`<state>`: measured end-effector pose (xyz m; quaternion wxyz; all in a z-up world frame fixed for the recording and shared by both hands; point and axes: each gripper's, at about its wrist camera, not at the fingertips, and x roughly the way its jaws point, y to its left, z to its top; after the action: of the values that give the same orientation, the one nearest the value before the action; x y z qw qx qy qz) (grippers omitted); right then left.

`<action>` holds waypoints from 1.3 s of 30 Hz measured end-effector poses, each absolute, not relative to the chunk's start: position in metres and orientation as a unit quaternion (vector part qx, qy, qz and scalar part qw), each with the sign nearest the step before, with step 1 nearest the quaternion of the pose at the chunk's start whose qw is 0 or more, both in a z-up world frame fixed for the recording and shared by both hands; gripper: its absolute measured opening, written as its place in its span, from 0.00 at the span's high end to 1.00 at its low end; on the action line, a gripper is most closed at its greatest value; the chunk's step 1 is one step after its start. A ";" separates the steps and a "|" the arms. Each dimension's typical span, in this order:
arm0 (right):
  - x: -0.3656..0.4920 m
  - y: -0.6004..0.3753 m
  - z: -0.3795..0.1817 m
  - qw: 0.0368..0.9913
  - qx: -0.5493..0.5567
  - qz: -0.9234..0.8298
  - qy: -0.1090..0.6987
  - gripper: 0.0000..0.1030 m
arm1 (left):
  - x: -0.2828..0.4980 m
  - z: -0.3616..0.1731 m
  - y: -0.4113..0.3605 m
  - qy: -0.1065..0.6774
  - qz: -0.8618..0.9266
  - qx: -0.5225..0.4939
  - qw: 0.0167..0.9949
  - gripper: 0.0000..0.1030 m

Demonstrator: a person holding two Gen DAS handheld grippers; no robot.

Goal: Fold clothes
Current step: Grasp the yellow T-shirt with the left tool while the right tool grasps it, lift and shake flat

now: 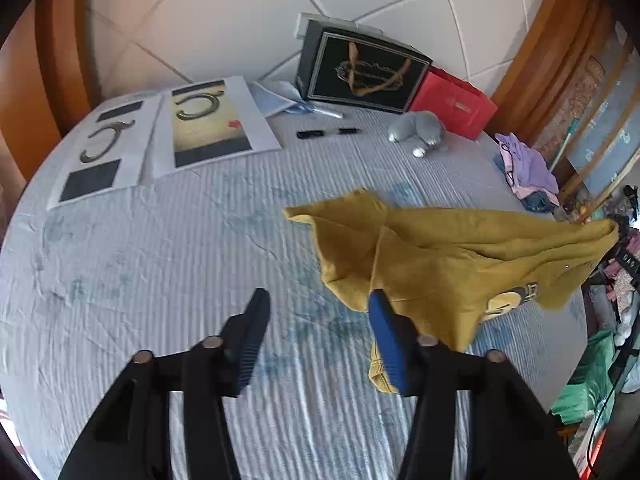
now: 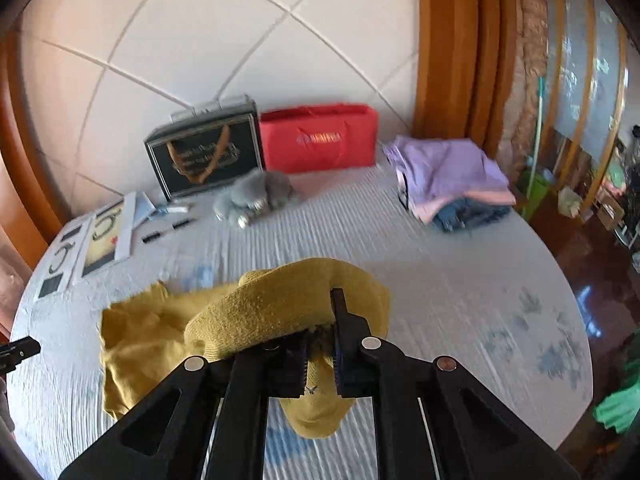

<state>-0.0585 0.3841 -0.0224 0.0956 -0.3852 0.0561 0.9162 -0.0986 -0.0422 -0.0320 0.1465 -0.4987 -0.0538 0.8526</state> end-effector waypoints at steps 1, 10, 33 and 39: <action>-0.053 0.392 -0.036 0.102 -0.407 0.906 0.060 0.84 | -0.099 -0.040 -0.033 -0.053 0.844 -0.509 0.158 0.43; -0.003 0.443 -0.092 0.111 -0.480 0.866 0.091 0.13 | -0.127 -0.097 0.041 0.000 0.814 -0.551 0.183 0.43; -0.128 0.445 -0.073 0.051 -0.428 0.901 0.041 0.94 | -0.206 -0.004 0.025 0.093 0.895 -0.428 0.084 0.92; -0.133 0.415 0.055 0.032 -0.272 0.962 0.017 0.94 | -0.221 0.093 -0.026 0.076 0.940 -0.326 0.063 0.91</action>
<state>-0.1326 0.4152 0.0553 0.0324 -0.2722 0.0174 0.9615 -0.2209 -0.0258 0.0935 0.0626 -0.3262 0.0759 0.9402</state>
